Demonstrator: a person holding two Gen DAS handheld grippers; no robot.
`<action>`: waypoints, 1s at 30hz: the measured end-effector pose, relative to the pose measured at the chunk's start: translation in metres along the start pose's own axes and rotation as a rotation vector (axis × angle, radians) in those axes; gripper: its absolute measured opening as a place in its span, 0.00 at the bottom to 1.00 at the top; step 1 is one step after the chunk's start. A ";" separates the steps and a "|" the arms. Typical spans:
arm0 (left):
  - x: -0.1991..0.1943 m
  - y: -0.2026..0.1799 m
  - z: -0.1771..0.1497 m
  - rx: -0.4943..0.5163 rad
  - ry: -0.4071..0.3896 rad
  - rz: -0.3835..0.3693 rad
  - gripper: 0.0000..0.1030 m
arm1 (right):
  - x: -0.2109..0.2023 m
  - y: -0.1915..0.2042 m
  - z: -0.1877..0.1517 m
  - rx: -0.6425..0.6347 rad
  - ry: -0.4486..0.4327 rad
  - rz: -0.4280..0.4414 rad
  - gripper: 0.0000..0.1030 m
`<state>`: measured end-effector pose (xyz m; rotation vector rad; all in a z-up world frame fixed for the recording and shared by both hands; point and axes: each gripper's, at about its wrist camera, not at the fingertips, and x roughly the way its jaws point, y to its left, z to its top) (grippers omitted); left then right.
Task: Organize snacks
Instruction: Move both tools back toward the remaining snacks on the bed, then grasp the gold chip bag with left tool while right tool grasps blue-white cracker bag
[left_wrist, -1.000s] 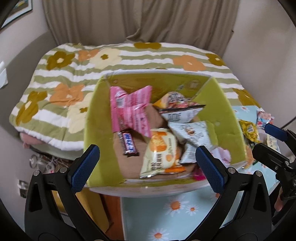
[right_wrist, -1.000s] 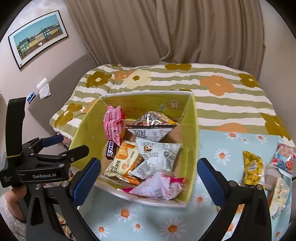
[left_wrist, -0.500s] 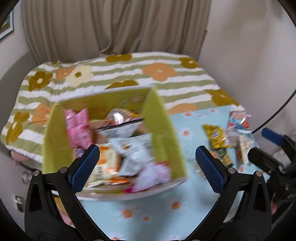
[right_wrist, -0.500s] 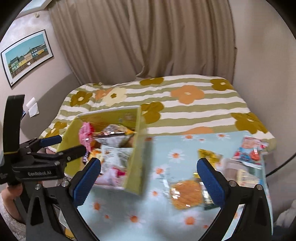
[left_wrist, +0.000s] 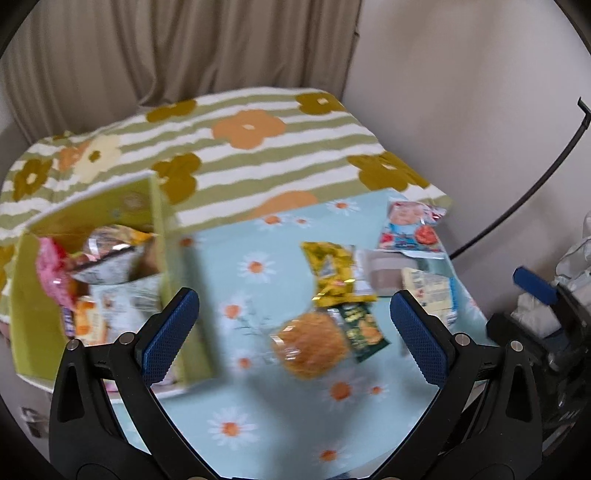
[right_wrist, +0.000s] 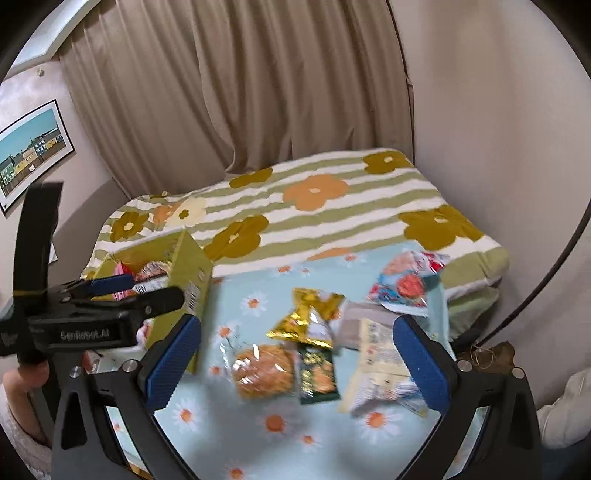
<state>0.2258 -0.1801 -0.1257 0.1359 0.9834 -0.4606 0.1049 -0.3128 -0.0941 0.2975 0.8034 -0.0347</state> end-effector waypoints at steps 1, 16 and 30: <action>0.006 -0.007 0.000 -0.001 0.007 -0.004 1.00 | 0.003 -0.011 -0.003 0.024 0.024 0.009 1.00; 0.146 -0.047 0.016 0.053 0.216 -0.068 0.99 | 0.057 -0.074 -0.051 0.184 0.165 -0.123 1.00; 0.234 -0.038 0.010 0.069 0.378 -0.078 0.74 | 0.096 -0.079 -0.054 0.274 0.203 -0.225 1.00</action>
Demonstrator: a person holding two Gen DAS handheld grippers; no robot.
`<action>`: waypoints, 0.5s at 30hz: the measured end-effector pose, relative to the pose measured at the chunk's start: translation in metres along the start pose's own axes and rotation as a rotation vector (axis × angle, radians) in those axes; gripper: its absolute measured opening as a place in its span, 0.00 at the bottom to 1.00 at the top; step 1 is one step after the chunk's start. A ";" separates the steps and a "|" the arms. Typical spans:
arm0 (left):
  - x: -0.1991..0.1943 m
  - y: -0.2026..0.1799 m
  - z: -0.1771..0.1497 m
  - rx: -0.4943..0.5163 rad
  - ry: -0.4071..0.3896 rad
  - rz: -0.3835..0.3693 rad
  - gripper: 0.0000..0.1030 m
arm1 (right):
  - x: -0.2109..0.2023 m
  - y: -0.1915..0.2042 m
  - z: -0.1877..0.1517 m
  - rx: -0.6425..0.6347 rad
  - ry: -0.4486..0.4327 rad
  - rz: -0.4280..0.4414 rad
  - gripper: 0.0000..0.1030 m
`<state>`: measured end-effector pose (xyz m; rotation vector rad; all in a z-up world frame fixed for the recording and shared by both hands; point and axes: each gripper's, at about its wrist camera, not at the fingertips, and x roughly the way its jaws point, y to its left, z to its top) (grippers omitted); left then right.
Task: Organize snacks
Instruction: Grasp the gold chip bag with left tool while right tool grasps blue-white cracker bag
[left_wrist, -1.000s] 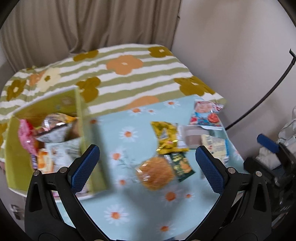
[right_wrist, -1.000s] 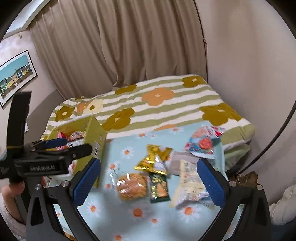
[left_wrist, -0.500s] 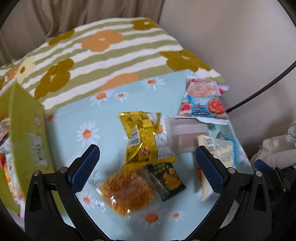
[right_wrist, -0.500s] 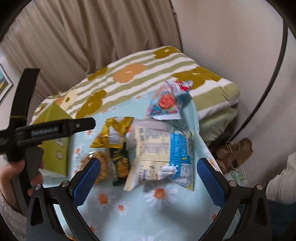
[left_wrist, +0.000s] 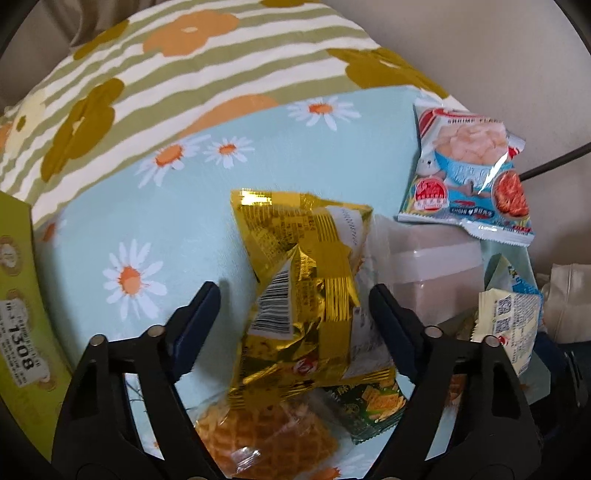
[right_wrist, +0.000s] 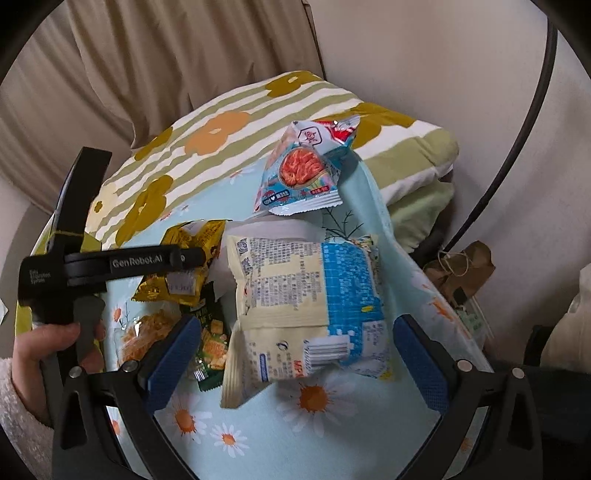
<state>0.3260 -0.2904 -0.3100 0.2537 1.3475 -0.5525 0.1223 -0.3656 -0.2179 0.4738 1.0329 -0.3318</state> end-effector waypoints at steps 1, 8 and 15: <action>0.002 0.000 -0.001 0.002 0.008 -0.009 0.69 | 0.002 0.001 0.001 0.000 0.004 -0.002 1.00; 0.004 -0.001 -0.001 0.055 0.002 -0.009 0.57 | 0.013 0.006 0.002 -0.006 0.021 -0.032 1.00; -0.004 0.003 -0.002 0.066 -0.011 -0.008 0.53 | 0.022 0.003 0.002 -0.005 0.037 -0.058 1.00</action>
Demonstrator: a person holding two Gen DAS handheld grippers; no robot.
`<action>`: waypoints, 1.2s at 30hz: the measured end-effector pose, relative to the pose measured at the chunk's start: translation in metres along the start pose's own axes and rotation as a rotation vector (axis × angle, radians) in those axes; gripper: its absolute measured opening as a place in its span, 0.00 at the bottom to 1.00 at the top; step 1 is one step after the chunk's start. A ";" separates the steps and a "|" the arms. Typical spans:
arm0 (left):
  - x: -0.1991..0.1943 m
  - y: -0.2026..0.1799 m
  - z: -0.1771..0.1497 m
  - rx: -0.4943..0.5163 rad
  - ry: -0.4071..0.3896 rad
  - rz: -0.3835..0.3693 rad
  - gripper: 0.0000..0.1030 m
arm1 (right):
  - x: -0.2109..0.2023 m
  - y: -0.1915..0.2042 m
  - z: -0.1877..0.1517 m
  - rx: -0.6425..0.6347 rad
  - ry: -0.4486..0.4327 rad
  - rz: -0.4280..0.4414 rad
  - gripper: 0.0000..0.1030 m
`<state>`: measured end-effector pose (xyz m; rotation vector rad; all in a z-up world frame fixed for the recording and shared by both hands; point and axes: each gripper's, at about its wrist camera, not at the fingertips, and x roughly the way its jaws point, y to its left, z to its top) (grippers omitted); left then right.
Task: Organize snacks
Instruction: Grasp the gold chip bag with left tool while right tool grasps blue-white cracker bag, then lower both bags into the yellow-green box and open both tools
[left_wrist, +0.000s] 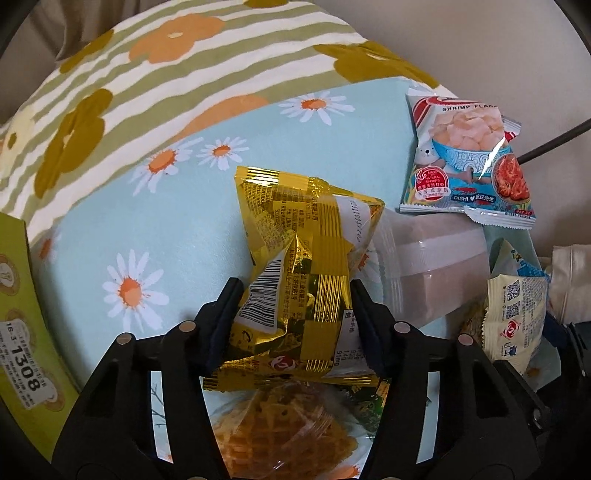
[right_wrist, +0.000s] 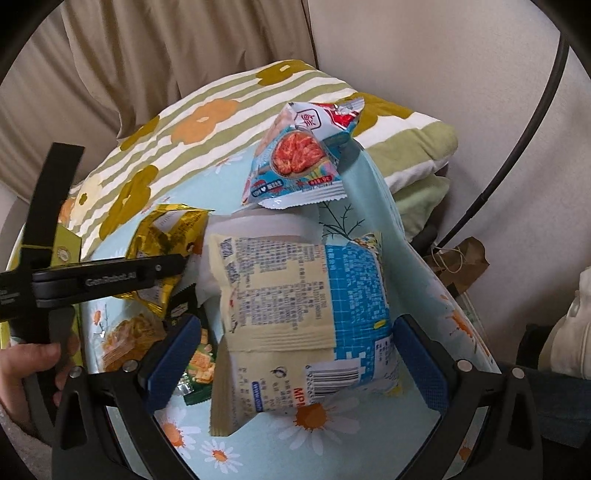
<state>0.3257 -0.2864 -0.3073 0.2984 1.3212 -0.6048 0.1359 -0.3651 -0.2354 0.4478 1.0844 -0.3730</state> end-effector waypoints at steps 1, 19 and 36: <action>-0.002 0.000 0.000 -0.002 -0.004 -0.003 0.53 | 0.001 0.000 0.000 -0.001 0.001 -0.002 1.00; -0.026 0.001 -0.010 -0.012 -0.057 0.033 0.53 | 0.019 -0.006 0.002 -0.035 0.051 0.009 0.89; -0.124 -0.013 -0.043 -0.102 -0.231 0.086 0.53 | -0.071 0.019 0.013 -0.236 -0.087 0.139 0.78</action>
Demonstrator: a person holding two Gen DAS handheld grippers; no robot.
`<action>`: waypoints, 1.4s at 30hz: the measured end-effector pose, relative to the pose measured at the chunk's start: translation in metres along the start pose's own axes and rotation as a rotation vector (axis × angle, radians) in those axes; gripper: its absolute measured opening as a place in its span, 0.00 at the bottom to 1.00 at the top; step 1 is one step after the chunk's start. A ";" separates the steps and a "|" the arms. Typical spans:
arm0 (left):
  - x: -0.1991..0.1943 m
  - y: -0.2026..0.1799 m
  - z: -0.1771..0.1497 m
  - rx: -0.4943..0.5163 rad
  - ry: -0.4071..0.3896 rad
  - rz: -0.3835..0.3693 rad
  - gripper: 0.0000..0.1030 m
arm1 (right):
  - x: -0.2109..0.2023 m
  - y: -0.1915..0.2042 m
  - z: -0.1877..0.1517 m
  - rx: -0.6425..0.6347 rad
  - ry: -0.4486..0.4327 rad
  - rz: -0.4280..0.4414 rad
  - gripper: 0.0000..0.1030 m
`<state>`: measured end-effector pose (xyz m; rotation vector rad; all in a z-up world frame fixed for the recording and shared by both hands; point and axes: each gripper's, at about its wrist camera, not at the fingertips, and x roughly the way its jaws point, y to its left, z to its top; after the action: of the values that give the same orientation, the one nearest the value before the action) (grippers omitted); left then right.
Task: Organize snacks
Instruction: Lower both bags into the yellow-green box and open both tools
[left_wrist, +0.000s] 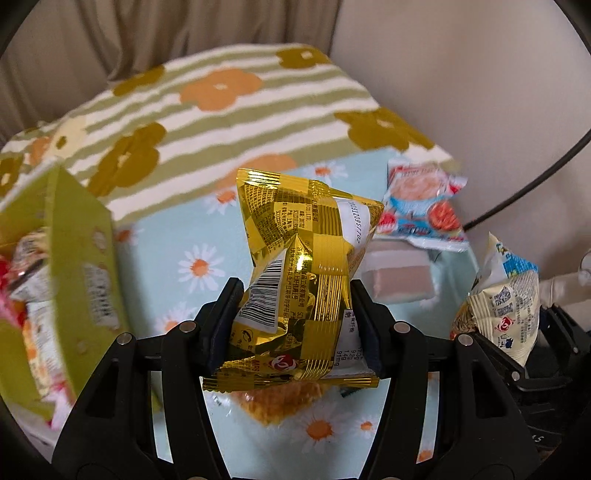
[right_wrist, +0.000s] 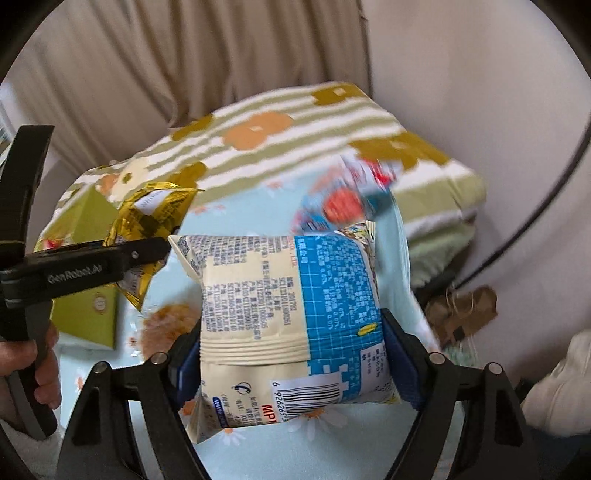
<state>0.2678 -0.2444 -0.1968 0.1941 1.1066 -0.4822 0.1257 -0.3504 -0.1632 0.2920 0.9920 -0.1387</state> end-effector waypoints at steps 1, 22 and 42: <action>-0.010 0.001 -0.001 -0.014 -0.016 0.005 0.53 | -0.005 0.004 0.004 -0.017 -0.008 0.012 0.78; -0.167 0.202 -0.041 -0.376 -0.226 0.234 0.53 | -0.019 0.208 0.075 -0.381 -0.083 0.336 0.78; -0.123 0.373 -0.105 -0.411 -0.047 0.242 0.78 | 0.052 0.350 0.063 -0.333 0.034 0.357 0.78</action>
<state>0.3124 0.1585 -0.1655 -0.0447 1.0952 -0.0383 0.2911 -0.0358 -0.1120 0.1618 0.9640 0.3544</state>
